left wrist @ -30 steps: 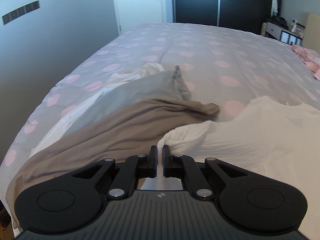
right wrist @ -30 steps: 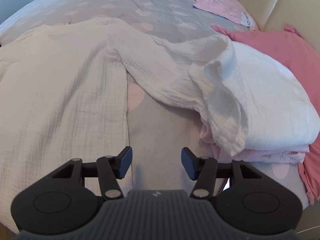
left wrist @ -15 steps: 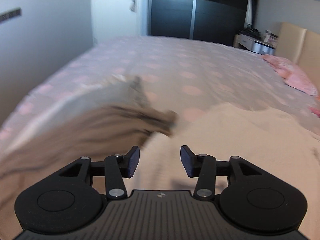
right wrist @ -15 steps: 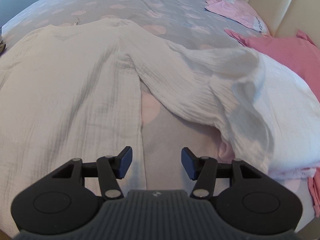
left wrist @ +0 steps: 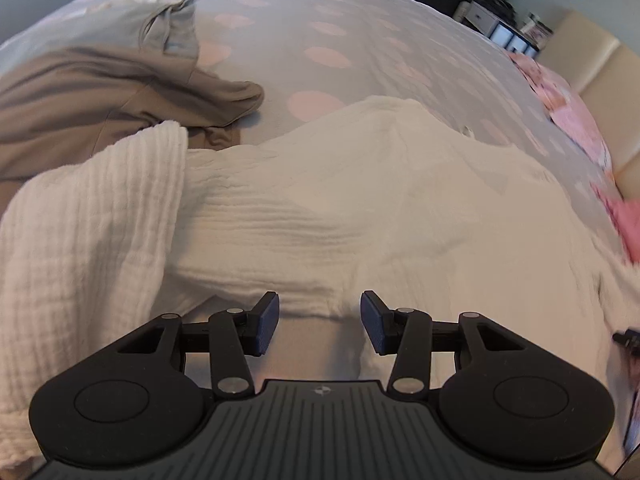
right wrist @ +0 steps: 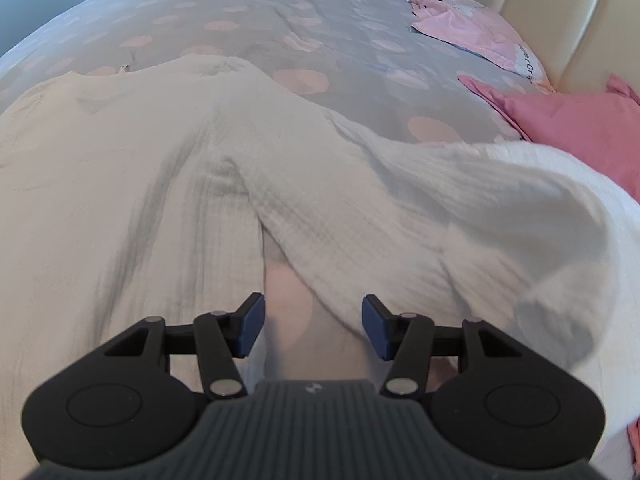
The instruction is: Fold clothes
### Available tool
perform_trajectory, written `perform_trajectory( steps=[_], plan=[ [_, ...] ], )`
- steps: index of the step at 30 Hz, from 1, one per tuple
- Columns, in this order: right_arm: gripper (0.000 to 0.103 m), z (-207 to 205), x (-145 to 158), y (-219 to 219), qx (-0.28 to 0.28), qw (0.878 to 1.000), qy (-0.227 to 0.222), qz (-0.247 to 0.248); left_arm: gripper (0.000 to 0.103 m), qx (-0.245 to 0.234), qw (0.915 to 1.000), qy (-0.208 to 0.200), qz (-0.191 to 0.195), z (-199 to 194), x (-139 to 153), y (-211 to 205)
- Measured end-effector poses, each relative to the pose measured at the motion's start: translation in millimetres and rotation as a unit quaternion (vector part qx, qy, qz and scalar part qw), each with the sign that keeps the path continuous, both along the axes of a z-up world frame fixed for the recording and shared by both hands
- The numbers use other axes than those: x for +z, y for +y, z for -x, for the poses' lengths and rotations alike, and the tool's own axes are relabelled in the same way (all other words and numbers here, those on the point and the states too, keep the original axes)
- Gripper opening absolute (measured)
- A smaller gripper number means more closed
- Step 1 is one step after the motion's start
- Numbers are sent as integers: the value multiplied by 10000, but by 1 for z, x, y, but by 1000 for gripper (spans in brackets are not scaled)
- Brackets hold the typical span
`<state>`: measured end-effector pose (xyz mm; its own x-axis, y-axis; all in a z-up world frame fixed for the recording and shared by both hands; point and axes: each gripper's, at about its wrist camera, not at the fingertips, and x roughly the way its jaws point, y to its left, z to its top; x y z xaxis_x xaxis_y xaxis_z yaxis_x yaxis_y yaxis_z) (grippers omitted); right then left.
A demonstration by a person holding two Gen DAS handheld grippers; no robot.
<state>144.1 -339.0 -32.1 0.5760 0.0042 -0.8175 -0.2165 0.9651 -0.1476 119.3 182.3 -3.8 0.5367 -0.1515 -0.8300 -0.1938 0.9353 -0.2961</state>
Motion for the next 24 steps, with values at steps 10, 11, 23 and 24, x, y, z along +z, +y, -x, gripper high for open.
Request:
perform_trajectory(
  steps=[10, 11, 23, 24],
  plan=[
    [4, -27, 5, -38, -808, 9942, -351, 610, 0, 760, 9965, -33, -340, -13, -13, 32],
    [4, -30, 5, -42, -900, 9929, -389, 672, 0, 883, 9951, -75, -430, -14, -12, 36],
    [32, -22, 15, -44, -800, 9954, -385, 361, 1, 410, 9951, -120, -894, 0, 8, 15],
    [34, -16, 18, -41, -740, 9958, -429, 322, 4, 295, 9955, -134, -895, 4, 11, 10]
  ],
)
